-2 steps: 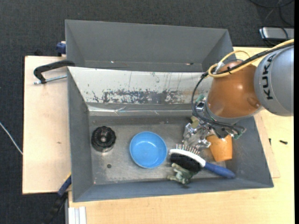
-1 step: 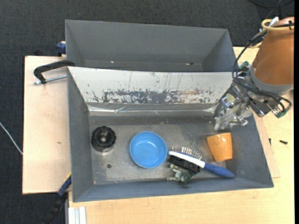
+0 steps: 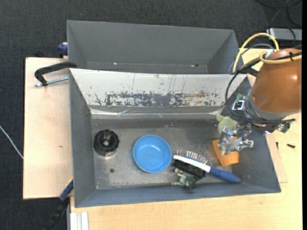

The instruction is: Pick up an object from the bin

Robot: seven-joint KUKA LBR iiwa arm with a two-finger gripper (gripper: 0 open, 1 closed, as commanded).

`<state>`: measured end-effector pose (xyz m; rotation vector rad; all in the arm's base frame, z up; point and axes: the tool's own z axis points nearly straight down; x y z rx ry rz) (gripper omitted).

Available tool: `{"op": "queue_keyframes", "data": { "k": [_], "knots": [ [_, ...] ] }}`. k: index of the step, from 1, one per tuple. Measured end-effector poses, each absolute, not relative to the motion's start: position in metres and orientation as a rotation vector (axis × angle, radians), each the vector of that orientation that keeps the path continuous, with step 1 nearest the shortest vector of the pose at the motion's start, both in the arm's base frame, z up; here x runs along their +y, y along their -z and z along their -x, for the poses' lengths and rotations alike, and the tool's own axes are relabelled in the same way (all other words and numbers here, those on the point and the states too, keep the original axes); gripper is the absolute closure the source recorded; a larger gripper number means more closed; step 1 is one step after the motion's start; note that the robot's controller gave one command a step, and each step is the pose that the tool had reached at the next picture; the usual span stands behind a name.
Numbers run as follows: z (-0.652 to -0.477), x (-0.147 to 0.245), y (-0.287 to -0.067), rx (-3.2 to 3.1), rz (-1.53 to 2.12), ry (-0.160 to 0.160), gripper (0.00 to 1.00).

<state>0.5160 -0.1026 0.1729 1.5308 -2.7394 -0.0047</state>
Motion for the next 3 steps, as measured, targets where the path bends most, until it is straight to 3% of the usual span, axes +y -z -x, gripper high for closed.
{"op": "queue_keyframes", "data": {
  "k": [1,2,3],
  "knots": [
    [-0.507,-0.099,-0.189,-2.797,-1.434,0.002,1.0],
    [-0.507,-0.068,-0.099,-2.523,-1.886,-0.012,1.0],
    [-0.51,-0.071,-0.262,-2.415,-2.027,-0.015,1.0]
  ]
}}
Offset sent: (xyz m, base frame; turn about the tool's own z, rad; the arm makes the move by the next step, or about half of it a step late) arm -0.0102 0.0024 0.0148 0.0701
